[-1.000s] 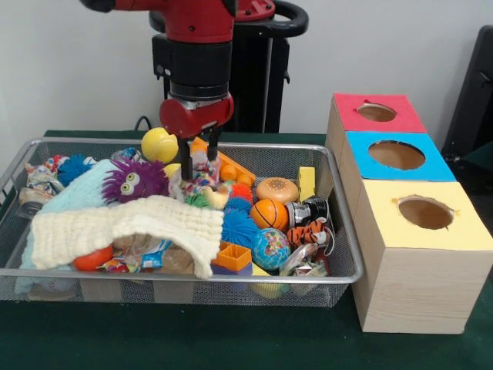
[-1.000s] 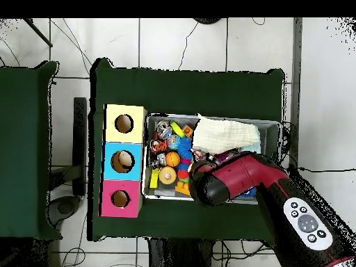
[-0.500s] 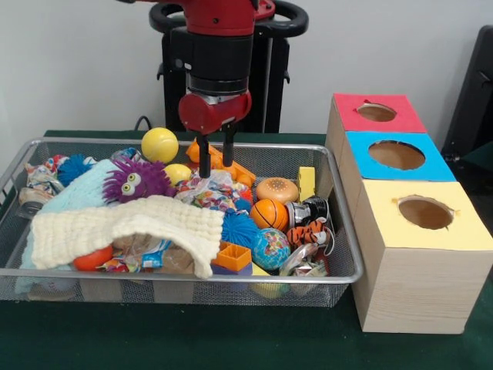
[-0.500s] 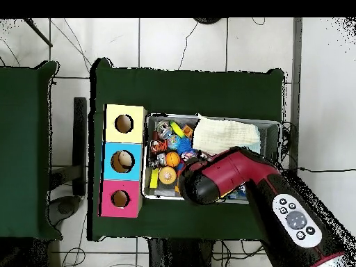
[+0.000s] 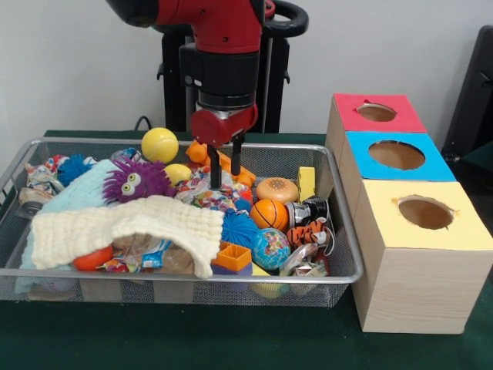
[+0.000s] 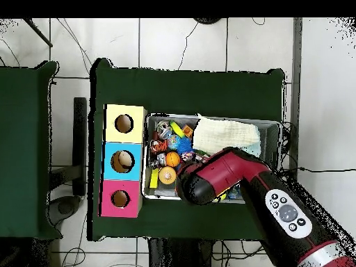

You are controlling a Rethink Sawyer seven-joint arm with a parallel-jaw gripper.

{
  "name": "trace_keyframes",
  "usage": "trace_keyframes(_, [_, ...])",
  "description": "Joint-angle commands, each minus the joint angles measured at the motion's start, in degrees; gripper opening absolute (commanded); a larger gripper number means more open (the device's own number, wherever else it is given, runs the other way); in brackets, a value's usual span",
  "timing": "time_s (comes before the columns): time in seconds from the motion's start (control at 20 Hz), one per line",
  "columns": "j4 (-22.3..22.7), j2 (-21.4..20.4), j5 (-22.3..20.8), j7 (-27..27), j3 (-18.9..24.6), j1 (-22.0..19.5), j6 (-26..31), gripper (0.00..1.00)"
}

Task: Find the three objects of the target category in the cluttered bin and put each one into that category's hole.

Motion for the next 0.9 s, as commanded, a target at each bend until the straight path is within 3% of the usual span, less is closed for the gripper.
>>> trace_keyframes(0.05, [-2.1, 7.0, -7.4, -16.2, 3.1, -2.5, -5.2, 1.00])
trace_keyframes(0.35, [-2.4, 10.0, -9.9, -16.3, 4.3, -4.1, -8.4, 1.00])
trace_keyframes(0.55, [1.1, 6.7, -8.4, -16.7, 6.5, -3.7, -7.8, 1.00])
trace_keyframes(0.75, [3.8, 4.3, -6.4, -14.1, 9.1, -2.2, -7.8, 1.00])
trace_keyframes(0.9, [3.8, 2.9, -7.3, -11.2, 9.1, -1.0, -8.7, 1.00])
